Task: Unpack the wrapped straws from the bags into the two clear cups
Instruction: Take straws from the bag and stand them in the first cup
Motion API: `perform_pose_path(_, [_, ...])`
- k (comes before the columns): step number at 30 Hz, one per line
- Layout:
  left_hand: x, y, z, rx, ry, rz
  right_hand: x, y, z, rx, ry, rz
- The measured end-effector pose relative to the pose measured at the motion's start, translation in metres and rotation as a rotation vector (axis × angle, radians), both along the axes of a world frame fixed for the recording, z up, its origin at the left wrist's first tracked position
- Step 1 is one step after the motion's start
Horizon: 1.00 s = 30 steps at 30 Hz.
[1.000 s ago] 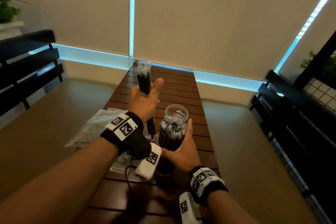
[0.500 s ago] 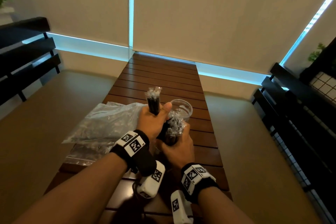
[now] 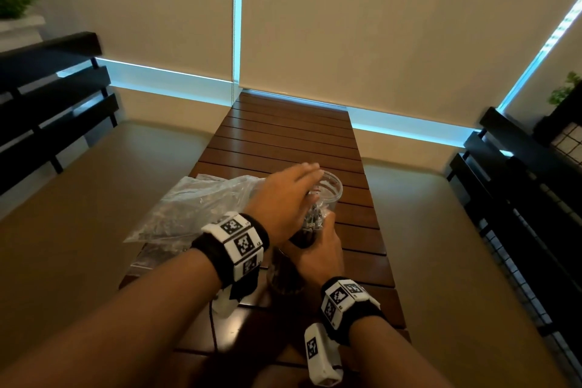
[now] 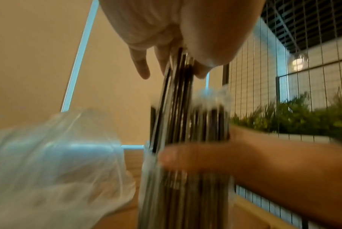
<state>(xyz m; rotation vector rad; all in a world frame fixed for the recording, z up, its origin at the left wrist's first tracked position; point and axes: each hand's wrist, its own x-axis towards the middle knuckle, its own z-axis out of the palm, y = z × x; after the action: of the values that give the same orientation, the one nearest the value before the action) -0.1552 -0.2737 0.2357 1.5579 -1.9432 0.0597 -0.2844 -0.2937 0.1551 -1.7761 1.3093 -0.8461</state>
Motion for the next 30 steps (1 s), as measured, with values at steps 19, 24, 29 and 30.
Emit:
perform_pose_path(19, [-0.024,-0.003,-0.03,0.43,-0.164,0.051,-0.008,-0.003,0.003,-0.23,0.248,0.131])
perform_pose_path(24, [0.021,0.008,-0.01,0.057,0.043,0.409,-0.014,-0.001,0.01,-0.18,0.197,-0.062])
perform_pose_path(29, [0.076,0.018,-0.037,0.337,0.013,0.643,0.003,0.01,0.048,-0.653,0.22,-0.156])
perform_pose_path(30, [0.082,0.019,-0.046,0.383,0.017,0.628,0.009,0.013,0.056,-0.752,0.244,-0.128])
